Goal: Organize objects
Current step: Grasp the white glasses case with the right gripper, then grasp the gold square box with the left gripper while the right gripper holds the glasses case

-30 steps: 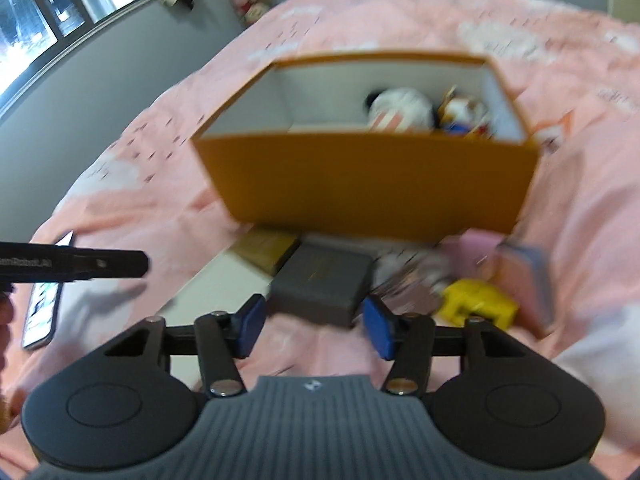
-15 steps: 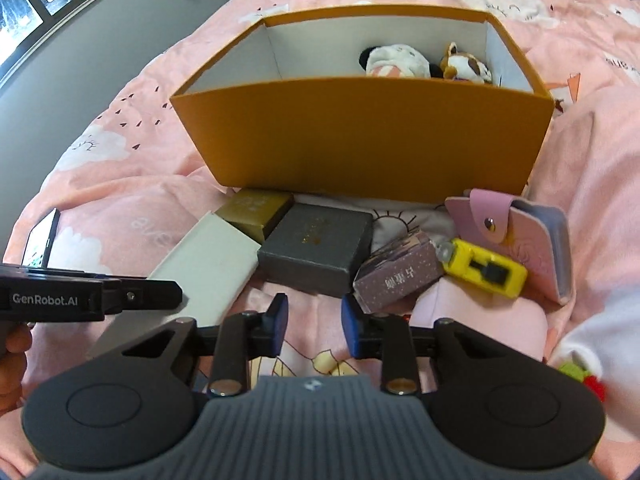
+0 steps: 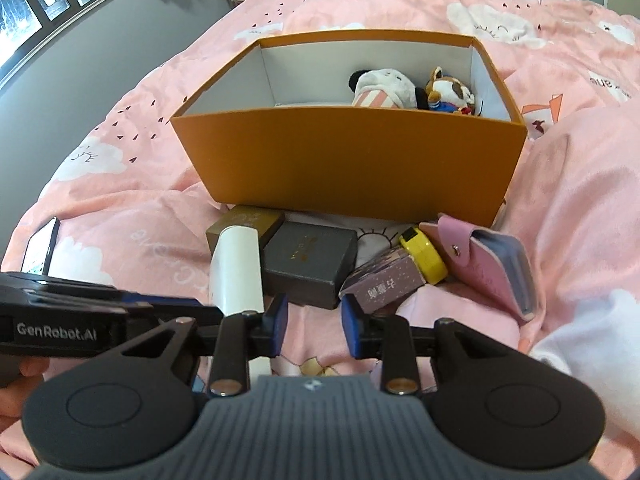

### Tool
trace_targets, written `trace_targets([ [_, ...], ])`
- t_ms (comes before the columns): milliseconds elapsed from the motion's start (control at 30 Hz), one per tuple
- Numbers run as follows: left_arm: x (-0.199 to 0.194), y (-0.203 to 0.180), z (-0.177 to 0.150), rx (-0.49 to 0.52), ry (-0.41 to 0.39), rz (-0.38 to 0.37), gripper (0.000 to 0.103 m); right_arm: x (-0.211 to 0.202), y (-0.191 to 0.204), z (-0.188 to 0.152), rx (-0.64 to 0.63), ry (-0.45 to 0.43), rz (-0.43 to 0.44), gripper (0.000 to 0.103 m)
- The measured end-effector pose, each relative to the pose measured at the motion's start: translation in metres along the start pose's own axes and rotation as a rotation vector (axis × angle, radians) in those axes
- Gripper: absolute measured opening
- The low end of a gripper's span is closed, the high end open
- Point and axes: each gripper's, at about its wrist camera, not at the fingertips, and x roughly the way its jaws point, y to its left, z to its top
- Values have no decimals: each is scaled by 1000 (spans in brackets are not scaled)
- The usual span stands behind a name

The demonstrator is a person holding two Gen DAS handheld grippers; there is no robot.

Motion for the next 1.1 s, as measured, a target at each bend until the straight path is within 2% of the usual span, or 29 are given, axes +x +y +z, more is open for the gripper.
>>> trace_targets([
  [33,-2,2,0,-19,-4,34,40,0,1,0,0,3,13,32],
  [100,-3,12,0,-75,-4,53,46,-1,6,0,-19,3,40,32],
  [200,0,26,0,-152,2,76,46,-2,20,0,-81,2,73,33],
  [267,0,31,0,-174,1,97,42,-1,35,0,-150,9,78,35],
  [300,-1,31,0,-173,-6,118,36,0,43,-1,-187,12,78,35],
  [367,-7,29,-1,-144,-37,162,35,2,58,-2,-258,22,84,36],
  [500,-14,27,-2,-82,-55,216,35,17,83,-6,-368,68,54,50],
  [633,-17,34,-3,-84,-74,205,35,30,97,-11,-440,89,-27,63],
  [767,-20,41,-2,-87,-96,195,35,49,99,-10,-458,135,-86,68],
  [900,-21,44,-1,-63,-100,185,35,68,103,-8,-498,177,-137,68],
  [1000,-21,42,-1,-14,-94,186,35,77,106,-3,-526,198,-163,65],
  [1100,-20,43,1,17,-83,175,35,83,105,0,-531,220,-159,64],
])
